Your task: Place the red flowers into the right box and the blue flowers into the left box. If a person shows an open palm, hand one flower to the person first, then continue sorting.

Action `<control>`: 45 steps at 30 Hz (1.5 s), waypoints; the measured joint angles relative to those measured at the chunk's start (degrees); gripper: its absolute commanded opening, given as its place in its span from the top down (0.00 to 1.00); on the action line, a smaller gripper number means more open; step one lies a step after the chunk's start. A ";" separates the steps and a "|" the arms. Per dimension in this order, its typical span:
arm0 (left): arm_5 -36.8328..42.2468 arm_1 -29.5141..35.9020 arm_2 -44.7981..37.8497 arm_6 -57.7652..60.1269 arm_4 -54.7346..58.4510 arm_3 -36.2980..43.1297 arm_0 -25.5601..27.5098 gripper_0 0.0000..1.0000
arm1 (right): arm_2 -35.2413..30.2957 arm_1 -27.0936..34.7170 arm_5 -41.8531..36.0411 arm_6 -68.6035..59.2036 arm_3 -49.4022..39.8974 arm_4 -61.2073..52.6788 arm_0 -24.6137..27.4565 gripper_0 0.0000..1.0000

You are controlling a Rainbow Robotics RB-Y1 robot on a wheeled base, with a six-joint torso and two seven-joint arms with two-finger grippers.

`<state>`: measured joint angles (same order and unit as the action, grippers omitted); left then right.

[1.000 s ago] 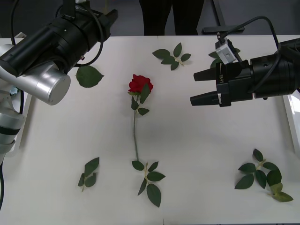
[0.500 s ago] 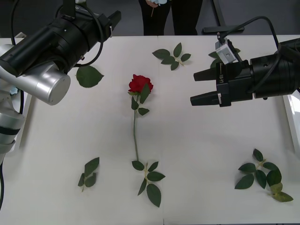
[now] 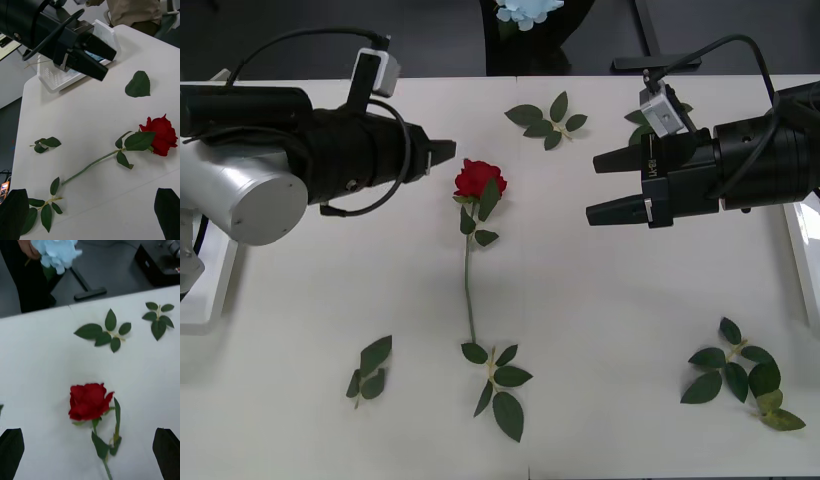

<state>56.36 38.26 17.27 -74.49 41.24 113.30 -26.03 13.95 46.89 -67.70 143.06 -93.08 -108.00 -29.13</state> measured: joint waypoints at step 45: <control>5.91 -14.58 20.83 3.70 -13.67 -33.01 -10.81 0.11 | -0.01 0.01 -1.04 0.83 4.15 -0.01 0.00 0.03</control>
<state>62.27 23.68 38.10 -70.79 27.57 80.29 -36.83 13.94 46.90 -68.75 143.89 -88.93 -108.01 -29.13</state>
